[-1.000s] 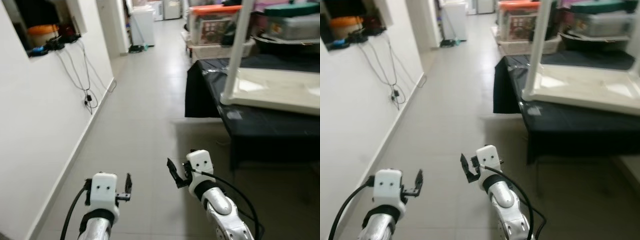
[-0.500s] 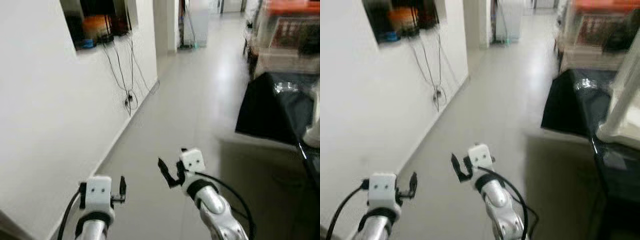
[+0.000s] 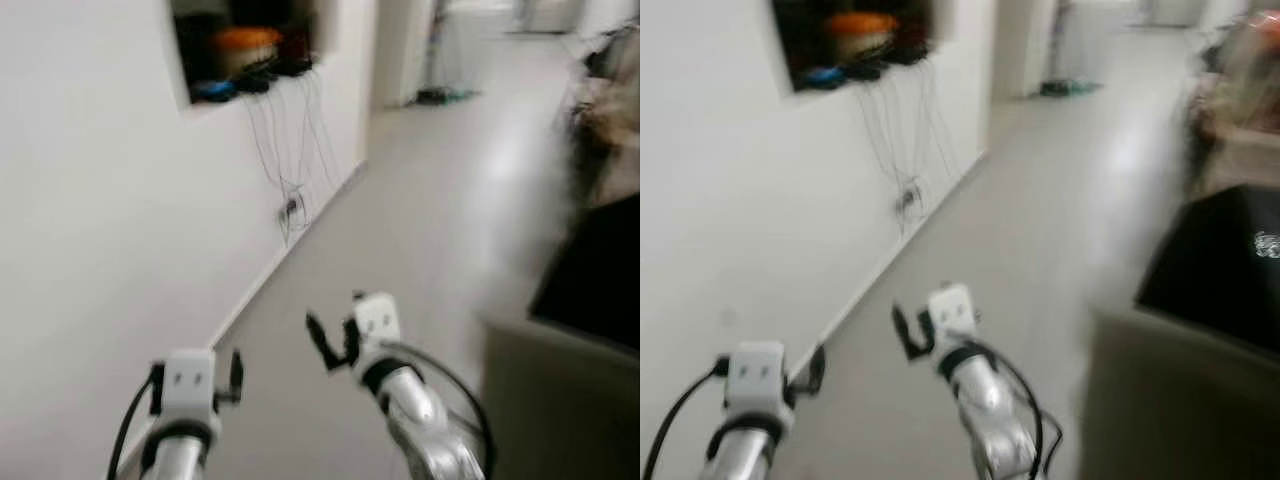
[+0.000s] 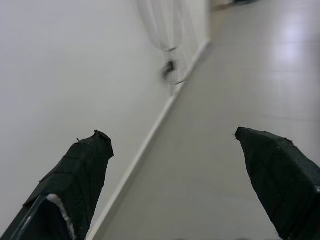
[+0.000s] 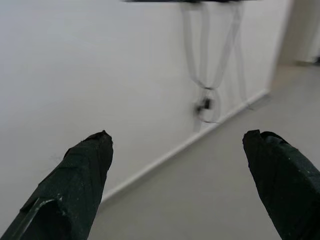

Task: Building children table

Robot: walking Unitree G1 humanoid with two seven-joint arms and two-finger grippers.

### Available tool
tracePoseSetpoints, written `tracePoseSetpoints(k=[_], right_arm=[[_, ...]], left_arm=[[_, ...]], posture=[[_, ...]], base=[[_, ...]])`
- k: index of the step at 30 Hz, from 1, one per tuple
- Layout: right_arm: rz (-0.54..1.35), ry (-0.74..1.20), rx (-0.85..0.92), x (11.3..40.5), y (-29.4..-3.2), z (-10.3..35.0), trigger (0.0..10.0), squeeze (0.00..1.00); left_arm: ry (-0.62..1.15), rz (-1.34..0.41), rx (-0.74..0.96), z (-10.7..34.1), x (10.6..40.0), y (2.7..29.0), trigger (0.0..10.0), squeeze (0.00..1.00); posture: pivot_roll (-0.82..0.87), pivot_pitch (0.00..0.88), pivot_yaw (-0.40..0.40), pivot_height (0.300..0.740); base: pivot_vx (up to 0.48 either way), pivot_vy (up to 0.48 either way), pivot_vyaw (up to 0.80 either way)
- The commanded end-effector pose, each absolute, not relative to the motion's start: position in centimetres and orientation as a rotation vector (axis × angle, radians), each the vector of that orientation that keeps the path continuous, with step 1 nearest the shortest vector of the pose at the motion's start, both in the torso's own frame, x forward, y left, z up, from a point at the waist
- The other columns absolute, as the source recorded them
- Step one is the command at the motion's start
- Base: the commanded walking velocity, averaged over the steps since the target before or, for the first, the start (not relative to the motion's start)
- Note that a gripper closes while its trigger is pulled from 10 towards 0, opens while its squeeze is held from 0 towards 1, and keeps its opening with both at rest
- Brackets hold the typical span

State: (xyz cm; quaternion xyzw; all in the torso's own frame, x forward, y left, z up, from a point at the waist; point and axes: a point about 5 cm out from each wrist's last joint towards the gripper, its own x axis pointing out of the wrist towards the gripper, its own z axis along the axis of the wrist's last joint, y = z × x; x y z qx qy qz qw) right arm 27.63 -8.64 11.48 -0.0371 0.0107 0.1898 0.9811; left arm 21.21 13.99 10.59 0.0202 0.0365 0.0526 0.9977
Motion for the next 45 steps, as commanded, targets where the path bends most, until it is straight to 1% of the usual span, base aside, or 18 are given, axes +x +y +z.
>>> tracePoseSetpoints(k=[1, 8, 44, 45], right_arm=[[0.372, 0.026, -0.072, 27.58, -8.95, 11.34, 10.0, 0.0], [0.385, 0.019, -0.075, 27.54, -8.8, 11.41, 10.0, 0.0], [0.38, 0.025, -0.071, 27.59, -8.91, 11.26, 10.0, 0.0], [0.38, 0.026, -0.071, 27.59, -8.89, 11.24, 10.0, 0.0]], left_arm=[[0.079, 0.089, 0.034, 10.5, 21.12, 13.61, 10.0, 0.0], [0.084, 0.083, 0.039, 10.44, 21.12, 13.59, 10.0, 0.0], [0.083, 0.084, 0.043, 10.35, 21.2, 13.49, 10.0, 0.0], [0.083, 0.083, 0.043, 10.35, 21.19, 13.49, 10.0, 0.0]], posture=[[0.02, 0.0, 0.025, 0.74], [0.02, 0.0, 0.025, 0.74], [0.02, 0.0, 0.021, 0.74], [0.02, 0.0, 0.021, 0.74]], base=[[0.48, 0.0, -0.6], [0.48, 0.0, -0.52], [0.48, 0.0, 0.0], [0.48, 0.0, -0.8]])
